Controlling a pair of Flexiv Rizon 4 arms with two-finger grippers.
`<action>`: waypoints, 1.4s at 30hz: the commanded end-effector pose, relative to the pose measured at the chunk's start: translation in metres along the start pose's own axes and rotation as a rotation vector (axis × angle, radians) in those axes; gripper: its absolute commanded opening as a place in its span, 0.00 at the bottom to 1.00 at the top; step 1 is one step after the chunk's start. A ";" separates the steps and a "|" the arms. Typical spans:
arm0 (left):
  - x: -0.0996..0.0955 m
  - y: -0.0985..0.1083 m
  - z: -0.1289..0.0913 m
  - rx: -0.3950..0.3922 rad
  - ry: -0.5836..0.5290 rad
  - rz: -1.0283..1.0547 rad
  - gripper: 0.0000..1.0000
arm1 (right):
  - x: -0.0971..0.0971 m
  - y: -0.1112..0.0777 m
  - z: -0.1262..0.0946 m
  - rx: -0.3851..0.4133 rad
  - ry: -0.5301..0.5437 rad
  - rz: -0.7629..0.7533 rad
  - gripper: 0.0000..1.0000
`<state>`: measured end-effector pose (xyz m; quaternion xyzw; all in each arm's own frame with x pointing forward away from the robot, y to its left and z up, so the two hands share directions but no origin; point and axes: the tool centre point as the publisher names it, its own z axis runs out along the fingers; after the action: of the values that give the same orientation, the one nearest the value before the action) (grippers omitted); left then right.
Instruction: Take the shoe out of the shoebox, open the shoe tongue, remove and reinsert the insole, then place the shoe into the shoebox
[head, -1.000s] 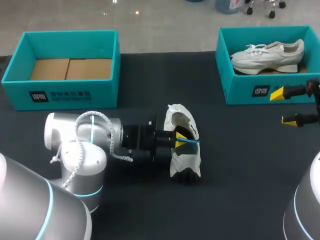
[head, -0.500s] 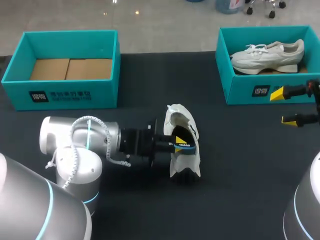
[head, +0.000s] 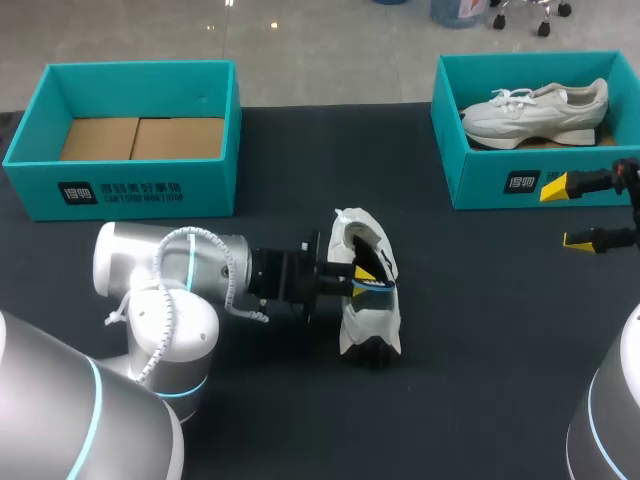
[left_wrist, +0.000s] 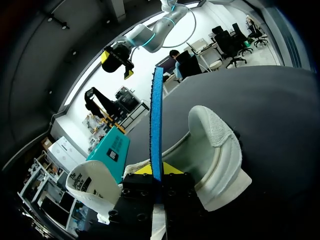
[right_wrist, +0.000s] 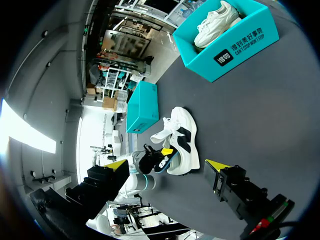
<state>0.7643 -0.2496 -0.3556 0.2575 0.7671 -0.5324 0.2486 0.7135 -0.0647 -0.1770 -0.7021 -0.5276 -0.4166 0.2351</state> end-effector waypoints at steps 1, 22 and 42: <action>-0.004 -0.003 0.004 0.000 -0.005 -0.004 0.31 | 0.000 -0.001 0.000 -0.002 -0.003 0.001 1.00; 0.018 -0.024 -0.013 -0.012 -0.004 -0.001 0.00 | 0.000 -0.001 0.000 -0.002 -0.003 0.001 1.00; 0.001 -0.007 0.007 -0.030 0.014 0.000 0.43 | 0.000 -0.001 0.000 -0.002 -0.003 0.001 1.00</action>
<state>0.7611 -0.2557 -0.3562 0.2574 0.7754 -0.5209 0.2474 0.7134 -0.0647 -0.1769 -0.7021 -0.5276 -0.4166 0.2351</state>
